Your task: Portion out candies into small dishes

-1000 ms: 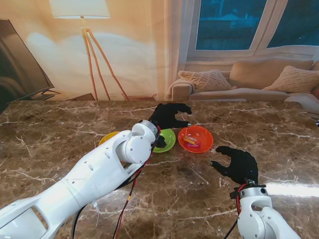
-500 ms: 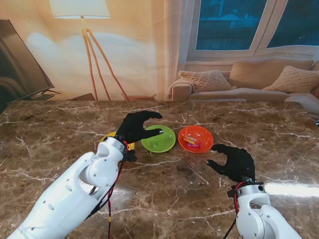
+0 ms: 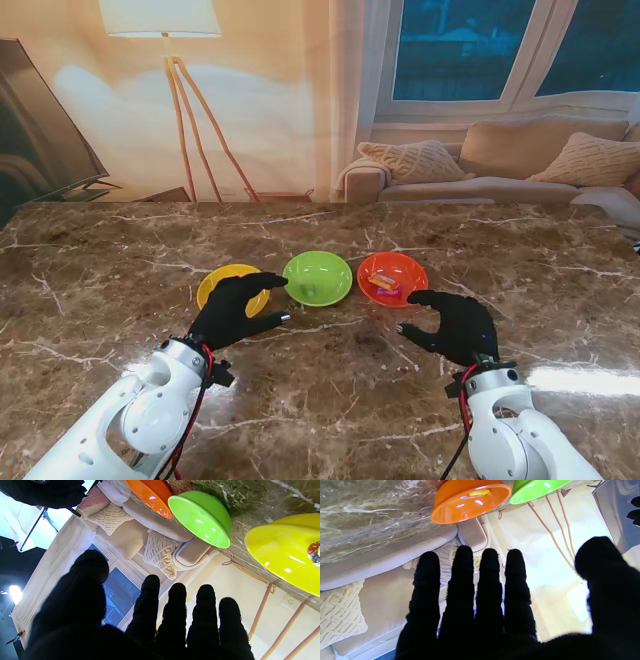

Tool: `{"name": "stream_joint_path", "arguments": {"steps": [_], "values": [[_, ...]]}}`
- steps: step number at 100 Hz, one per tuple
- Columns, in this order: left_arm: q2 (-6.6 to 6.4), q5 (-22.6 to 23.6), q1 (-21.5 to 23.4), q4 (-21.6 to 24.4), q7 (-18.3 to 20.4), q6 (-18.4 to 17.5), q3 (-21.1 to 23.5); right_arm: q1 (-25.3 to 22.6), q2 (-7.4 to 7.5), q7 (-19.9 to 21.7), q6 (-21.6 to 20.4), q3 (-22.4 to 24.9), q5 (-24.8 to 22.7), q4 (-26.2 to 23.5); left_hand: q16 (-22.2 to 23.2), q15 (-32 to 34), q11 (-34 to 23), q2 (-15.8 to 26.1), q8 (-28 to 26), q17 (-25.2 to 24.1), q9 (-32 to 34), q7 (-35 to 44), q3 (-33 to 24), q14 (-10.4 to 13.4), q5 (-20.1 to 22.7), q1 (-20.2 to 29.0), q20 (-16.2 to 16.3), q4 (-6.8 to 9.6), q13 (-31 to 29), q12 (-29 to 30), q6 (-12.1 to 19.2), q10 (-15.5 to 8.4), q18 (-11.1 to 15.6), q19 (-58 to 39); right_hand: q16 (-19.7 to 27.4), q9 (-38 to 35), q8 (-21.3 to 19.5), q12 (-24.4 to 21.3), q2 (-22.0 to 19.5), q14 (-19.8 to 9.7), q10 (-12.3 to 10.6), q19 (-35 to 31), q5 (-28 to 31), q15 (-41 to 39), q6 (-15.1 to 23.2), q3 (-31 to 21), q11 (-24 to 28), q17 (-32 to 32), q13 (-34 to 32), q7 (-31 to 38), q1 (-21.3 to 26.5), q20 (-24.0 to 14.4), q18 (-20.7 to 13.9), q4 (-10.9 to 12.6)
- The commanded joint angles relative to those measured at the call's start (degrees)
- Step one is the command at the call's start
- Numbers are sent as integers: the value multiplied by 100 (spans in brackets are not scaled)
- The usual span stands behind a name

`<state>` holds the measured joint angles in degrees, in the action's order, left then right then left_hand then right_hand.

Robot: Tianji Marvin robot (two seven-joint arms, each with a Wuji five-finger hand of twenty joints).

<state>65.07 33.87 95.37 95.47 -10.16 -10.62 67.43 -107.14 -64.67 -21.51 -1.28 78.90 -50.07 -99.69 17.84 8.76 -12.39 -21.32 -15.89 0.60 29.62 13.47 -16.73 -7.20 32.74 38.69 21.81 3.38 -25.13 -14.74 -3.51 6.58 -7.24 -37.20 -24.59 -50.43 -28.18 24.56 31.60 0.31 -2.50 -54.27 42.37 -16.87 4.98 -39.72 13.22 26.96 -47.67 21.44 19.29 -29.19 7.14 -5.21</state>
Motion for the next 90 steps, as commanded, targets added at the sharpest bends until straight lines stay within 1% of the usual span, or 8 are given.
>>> {"name": "stream_joint_path", "arguments": {"steps": [1,16,25,33,43,55,59,90], "values": [[1,-21,140,23,-96,-33,10,-18,-2,134,-26,-33,67,-1,-112,-78,53,161,131,-110,-281,-143,136,162,-158,-259,-117,152,171,106,-44,42,293,77,9,144,65,-111,-129,63,28,84,-240,117,14,163,-134,-85,124,-124,-313,68,-13,89],[25,-94,348,-15,-228,-179,98,62,9,271,-148,-99,194,91,-182,-94,90,318,193,-187,-386,-219,222,201,-212,-399,-208,240,309,153,-85,23,331,159,122,430,128,-283,-220,72,48,257,-506,274,-38,262,-309,-204,299,-303,-676,148,-53,185],[35,-142,442,-40,-274,-266,158,118,20,394,-301,-143,304,169,-221,-106,114,436,229,-213,-444,-273,305,208,-256,-469,-263,294,379,177,-115,34,357,212,255,641,205,-469,-267,26,56,501,-702,432,-66,63,-427,-342,487,-481,-1077,255,-121,266],[39,-169,494,-66,-296,-356,196,174,26,469,-455,-194,407,252,-253,-126,133,525,255,-245,-486,-310,383,235,-284,-522,-302,339,441,193,-112,18,396,255,519,865,331,-683,-354,-57,73,870,-929,661,-108,-188,-554,-441,665,-714,-1459,503,-315,295],[39,-230,533,-99,-282,-505,216,237,21,481,-625,-264,523,350,-288,-146,146,591,284,-278,-535,-351,484,262,-320,-582,-351,394,506,207,-131,3,442,315,825,1208,488,-934,-535,-196,89,1338,-1223,897,-230,-291,-730,-671,964,-969,-1751,915,-570,328],[27,-266,557,-112,-225,-611,216,281,15,475,-771,-314,604,424,-332,-182,185,670,311,-295,-619,-389,625,311,-359,-669,-406,437,598,233,-149,2,476,387,998,1426,565,-1099,-671,-281,116,1544,-1378,1001,-331,-302,-816,-791,1157,-1077,-1909,1149,-763,341],[22,-293,563,-113,-187,-645,217,284,15,483,-813,-317,627,432,-375,-185,200,708,336,-270,-652,-413,785,315,-369,-647,-490,506,635,257,-155,-7,489,501,1025,1489,580,-1128,-714,-296,122,1567,-1421,1020,-362,-294,-838,-814,1200,-1101,-1950,1178,-797,339],[27,-292,623,-97,-224,-697,220,231,11,555,-1063,-285,780,432,-409,-213,231,757,344,-271,-708,-429,1018,336,-389,-725,-597,484,719,271,-184,-15,483,684,1195,1742,668,-1323,-931,-348,169,1663,-1573,1093,-453,-243,-880,-940,1421,-1212,-2098,1353,-880,332]]}}
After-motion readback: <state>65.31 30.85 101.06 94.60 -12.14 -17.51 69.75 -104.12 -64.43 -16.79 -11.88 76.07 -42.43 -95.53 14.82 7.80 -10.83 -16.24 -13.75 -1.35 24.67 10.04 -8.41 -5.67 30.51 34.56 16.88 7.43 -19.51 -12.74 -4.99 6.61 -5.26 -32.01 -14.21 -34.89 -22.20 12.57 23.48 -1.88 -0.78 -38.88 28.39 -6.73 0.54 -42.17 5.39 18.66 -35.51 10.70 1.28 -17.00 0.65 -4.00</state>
